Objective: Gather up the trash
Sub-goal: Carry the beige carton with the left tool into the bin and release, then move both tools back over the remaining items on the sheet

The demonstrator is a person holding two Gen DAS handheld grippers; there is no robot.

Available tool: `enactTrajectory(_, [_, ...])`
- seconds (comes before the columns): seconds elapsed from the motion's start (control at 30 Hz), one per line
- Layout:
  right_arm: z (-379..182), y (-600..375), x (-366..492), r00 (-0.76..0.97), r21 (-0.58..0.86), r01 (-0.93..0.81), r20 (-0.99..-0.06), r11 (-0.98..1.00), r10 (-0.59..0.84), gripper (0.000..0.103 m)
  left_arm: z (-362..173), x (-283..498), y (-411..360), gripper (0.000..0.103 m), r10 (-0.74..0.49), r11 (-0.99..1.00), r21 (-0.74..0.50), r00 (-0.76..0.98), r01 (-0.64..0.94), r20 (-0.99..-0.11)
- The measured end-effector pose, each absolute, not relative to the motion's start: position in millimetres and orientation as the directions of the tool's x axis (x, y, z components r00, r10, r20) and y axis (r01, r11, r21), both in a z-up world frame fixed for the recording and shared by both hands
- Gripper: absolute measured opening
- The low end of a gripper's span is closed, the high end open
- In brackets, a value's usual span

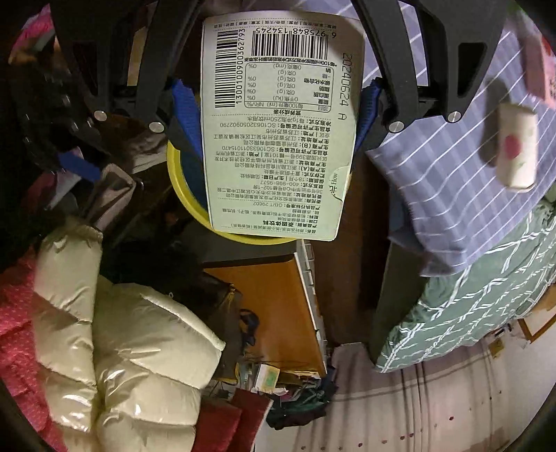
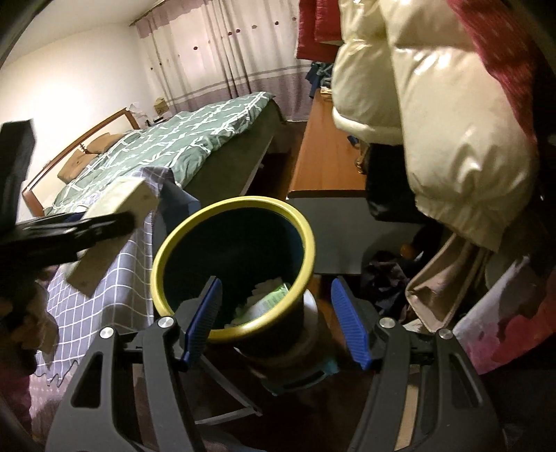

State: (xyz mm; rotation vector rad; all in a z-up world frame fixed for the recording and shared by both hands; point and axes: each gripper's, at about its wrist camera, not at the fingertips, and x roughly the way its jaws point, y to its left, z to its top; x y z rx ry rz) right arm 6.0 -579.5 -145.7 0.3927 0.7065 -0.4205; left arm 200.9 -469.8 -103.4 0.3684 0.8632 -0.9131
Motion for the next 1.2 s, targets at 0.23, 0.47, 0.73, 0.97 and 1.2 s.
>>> enactTrajectory(0.23, [-151.7,-586.5,-0.2,0.675,0.215,0.509,-0.701,0.833,-0.231,0.063,-113.7,213.1,-499.1,0.093,-0.531,0.625,-0.078,0.35,0.777,-0.772])
enactTrajectory(0.47, [-153.8,-580.1,6.0,0.678,0.224,0.493,-0.705,0.841,-0.209,0.063,-76.6,205.8,-448.9,0.095,-0.563,0.672,-0.086,0.431,0.736,-0.705])
enactTrajectory(0.73, [-153.1,-558.2,19.5,0.681,0.22,0.453,-0.711,0.864,-0.176,0.065,-44.4,190.1,-335.4,0.098,-0.549,0.756,-0.103,0.541,0.646,-0.637])
enactTrajectory(0.97, [-150.4,-520.3,43.6,0.681,0.192,0.385,-0.719,0.903,-0.137,0.066,-32.3,181.3,-216.9,0.098,-0.45,0.859,-0.077,0.676,0.505,-0.583])
enactTrajectory(1.2, [-140.3,-461.5,80.0,0.683,0.163,0.276,-0.727,0.947,-0.073,0.066,-33.4,180.3,-100.1,0.098,-0.326,0.938,-0.079,0.782,0.337,-0.532])
